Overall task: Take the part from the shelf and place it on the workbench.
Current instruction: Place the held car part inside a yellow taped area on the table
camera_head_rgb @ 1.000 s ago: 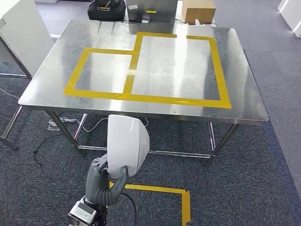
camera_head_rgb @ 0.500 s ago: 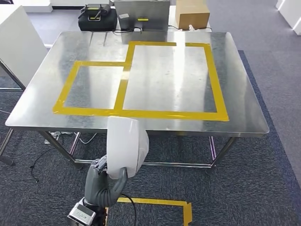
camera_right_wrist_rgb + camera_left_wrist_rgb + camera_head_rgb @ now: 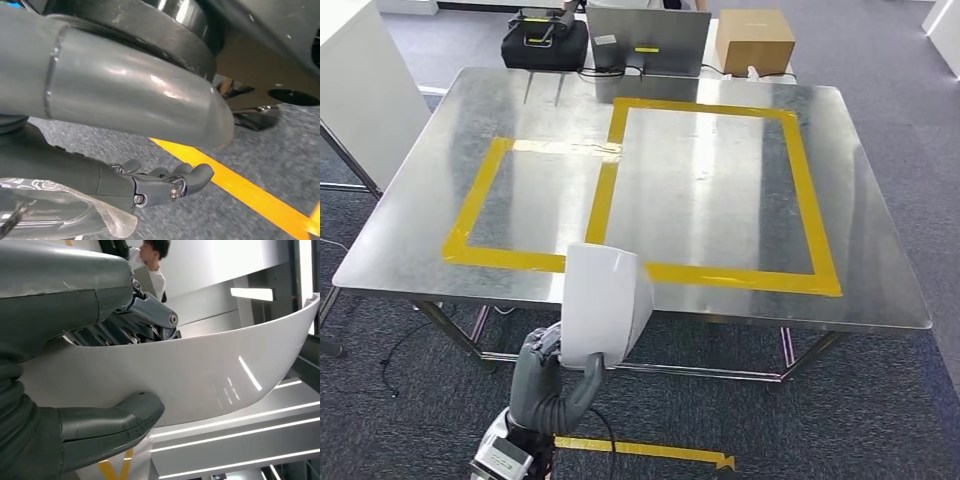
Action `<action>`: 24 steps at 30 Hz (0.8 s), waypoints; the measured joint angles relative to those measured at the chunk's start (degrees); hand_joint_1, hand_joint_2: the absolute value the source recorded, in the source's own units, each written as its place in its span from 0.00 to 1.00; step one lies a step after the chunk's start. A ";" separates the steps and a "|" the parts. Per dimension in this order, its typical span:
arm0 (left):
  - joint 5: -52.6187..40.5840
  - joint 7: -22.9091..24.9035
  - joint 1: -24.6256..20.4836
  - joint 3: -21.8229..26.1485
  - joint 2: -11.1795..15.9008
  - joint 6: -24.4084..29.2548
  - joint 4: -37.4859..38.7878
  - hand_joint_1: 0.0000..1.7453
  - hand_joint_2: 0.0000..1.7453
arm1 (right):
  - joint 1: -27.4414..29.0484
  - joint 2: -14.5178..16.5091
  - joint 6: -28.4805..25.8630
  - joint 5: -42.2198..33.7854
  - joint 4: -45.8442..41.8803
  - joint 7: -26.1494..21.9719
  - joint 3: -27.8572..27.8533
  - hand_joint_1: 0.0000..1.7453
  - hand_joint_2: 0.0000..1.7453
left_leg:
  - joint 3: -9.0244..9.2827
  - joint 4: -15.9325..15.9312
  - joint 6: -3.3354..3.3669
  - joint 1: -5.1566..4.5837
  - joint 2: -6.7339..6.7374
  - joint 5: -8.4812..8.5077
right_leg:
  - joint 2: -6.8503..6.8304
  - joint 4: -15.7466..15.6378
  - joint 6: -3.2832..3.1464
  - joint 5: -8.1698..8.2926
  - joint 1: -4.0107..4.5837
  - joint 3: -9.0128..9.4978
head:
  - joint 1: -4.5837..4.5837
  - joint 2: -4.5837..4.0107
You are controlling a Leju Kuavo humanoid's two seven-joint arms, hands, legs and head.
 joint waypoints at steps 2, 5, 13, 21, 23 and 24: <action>-1.95 -0.17 -1.15 -0.94 -0.07 0.02 0.19 1.00 1.00 | -0.01 0.08 0.25 0.36 0.02 0.01 0.02 0.00 0.00 | 1.22 0.14 -0.55 -0.16 -0.03 -1.19 | -0.16 -4.88 -0.40 5.49 0.14 0.66 | -0.03 0.00; -6.96 -0.23 -3.87 -3.03 0.01 0.92 0.55 1.00 1.00 | -0.23 0.23 1.28 1.35 0.02 0.10 0.14 0.00 0.00 | 1.88 -0.02 -1.48 -0.35 -0.08 -1.96 | -0.17 -6.03 -1.61 7.29 0.38 1.44 | -0.15 0.00; -17.99 1.13 -15.68 -6.49 0.48 1.47 2.49 1.00 1.00 | -1.57 0.09 4.86 3.72 -0.02 -0.01 1.21 0.00 0.00 | -7.41 15.27 -2.75 -0.19 0.23 -6.81 | -0.02 -6.80 -3.19 6.89 0.32 3.17 | -0.38 0.00; -26.63 3.82 -28.32 -7.19 0.52 2.91 8.61 1.00 1.00 | -3.41 0.11 6.67 5.66 -0.25 1.36 2.66 0.00 0.00 | -2.99 -0.62 -0.03 -1.26 0.42 2.85 | 0.03 -7.41 -1.80 7.03 0.49 3.43 | -0.43 0.01; -27.09 3.95 -30.12 -7.21 0.39 3.32 10.04 1.00 1.00 | -3.64 0.09 6.82 5.91 -0.35 1.51 2.87 0.00 0.00 | -2.36 -1.88 0.21 -0.86 0.50 3.78 | 0.07 -6.20 -1.20 6.00 0.51 2.76 | -0.30 0.00; -27.71 4.09 -31.00 -7.26 0.28 3.64 10.88 1.00 1.00 | -3.72 0.07 6.86 6.07 -0.38 1.61 2.97 0.00 0.00 | -2.16 -2.33 0.31 -0.64 0.56 4.10 | 0.09 -3.94 -0.94 4.66 0.48 1.64 | -0.20 0.01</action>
